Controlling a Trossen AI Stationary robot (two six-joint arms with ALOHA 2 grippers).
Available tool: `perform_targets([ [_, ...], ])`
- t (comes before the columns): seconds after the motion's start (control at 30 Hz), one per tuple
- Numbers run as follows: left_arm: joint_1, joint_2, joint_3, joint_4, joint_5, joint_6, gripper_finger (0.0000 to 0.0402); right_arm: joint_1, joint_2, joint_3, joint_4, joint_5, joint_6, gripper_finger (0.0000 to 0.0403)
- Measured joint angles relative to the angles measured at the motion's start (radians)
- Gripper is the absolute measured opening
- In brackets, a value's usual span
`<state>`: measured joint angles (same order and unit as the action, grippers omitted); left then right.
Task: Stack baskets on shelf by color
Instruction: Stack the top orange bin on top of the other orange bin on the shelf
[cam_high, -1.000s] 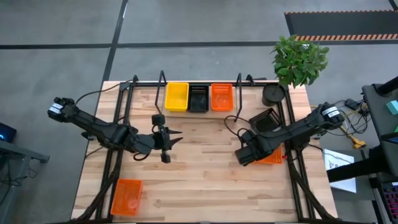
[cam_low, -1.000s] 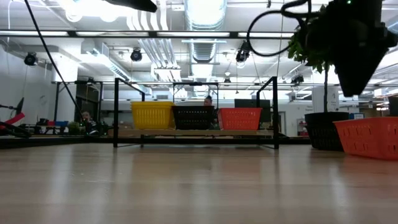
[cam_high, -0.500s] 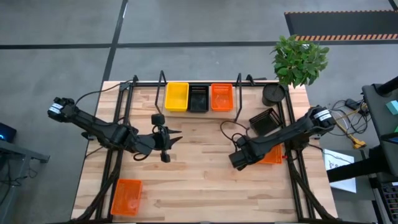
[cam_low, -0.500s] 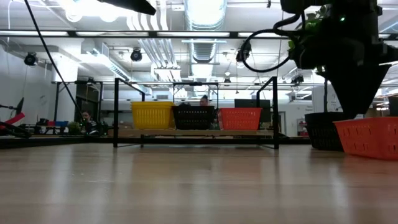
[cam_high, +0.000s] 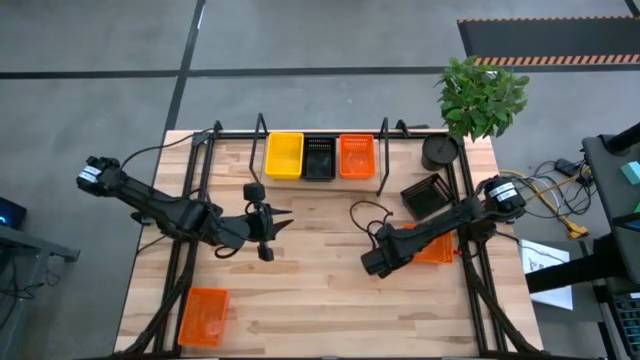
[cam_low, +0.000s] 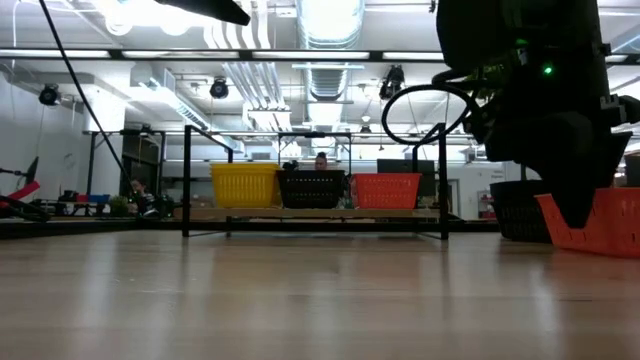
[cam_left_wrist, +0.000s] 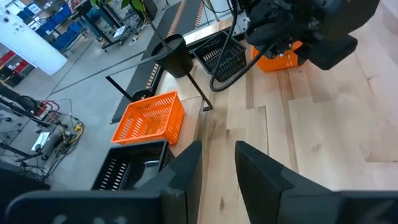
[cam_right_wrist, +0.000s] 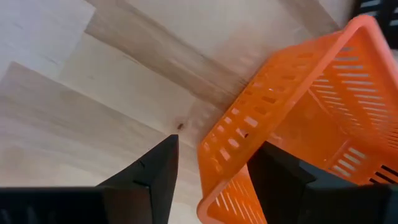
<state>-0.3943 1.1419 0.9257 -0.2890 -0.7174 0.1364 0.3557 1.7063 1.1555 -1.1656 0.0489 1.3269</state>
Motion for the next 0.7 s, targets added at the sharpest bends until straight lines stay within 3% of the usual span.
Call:
perform_targets([
  [0.47,0.000,0.000,0.000,0.000,0.000,0.000,0.0079,0.045,0.004,0.021,0.030,-0.054,0.077,0.0023],
  [0.7,0.000,0.000,-0.001,0.000,0.000,0.000,0.0079,0.073,0.004,0.087,0.026,-0.086,0.075,0.0009],
])
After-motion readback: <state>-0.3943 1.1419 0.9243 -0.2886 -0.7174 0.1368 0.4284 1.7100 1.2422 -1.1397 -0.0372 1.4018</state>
